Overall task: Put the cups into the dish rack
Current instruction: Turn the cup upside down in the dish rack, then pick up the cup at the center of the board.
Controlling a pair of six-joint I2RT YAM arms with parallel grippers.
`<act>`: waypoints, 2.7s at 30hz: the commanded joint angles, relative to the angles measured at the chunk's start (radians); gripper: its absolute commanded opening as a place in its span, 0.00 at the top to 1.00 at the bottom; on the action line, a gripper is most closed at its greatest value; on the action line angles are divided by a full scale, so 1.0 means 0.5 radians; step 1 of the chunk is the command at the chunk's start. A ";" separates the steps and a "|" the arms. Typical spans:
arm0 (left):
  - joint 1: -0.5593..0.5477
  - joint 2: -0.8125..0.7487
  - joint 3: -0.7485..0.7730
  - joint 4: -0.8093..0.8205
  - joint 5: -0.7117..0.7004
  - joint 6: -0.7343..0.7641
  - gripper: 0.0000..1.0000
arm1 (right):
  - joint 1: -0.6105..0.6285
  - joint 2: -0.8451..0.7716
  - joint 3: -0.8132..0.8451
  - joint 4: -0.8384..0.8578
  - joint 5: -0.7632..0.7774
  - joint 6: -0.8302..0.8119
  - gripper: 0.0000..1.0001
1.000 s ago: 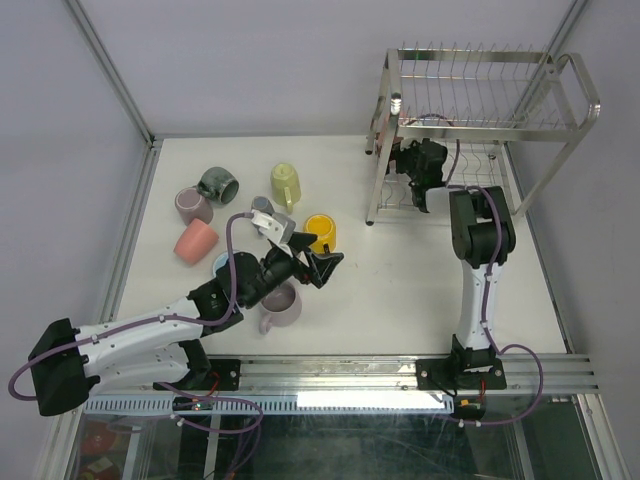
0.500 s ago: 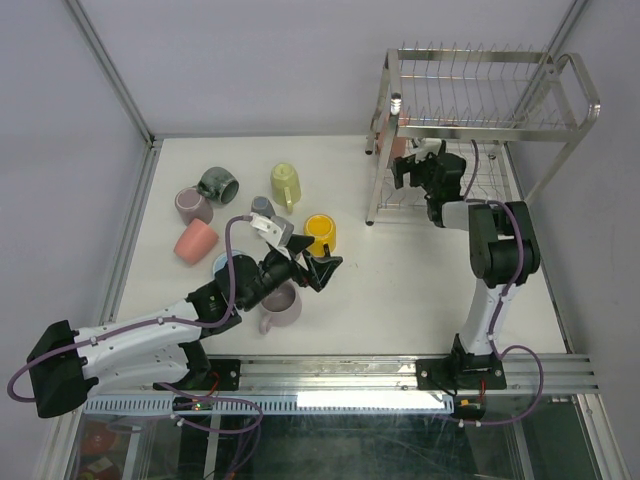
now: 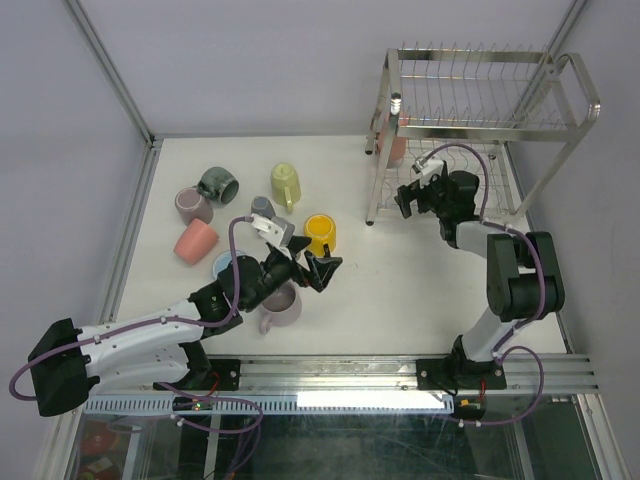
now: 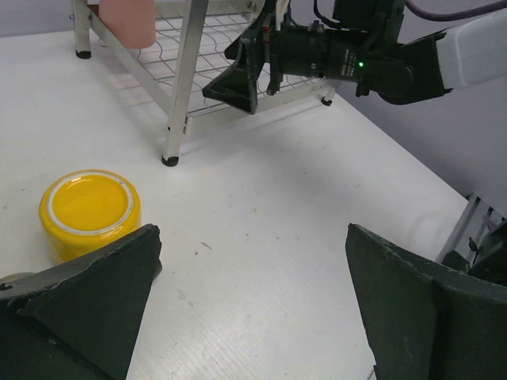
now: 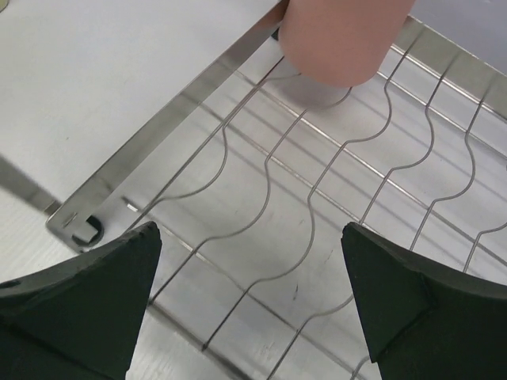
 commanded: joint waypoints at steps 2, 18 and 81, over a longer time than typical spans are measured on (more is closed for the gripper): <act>0.022 -0.037 -0.023 0.050 -0.071 -0.029 0.01 | -0.038 -0.271 -0.096 -0.155 -0.190 -0.227 0.01; 0.040 0.016 0.265 -0.612 -0.199 0.008 0.04 | -0.061 -0.962 0.273 -2.236 -1.023 -1.024 0.01; 0.542 0.940 1.053 -2.474 0.287 0.604 0.53 | 0.141 -1.194 0.182 -2.597 -1.363 -0.472 0.01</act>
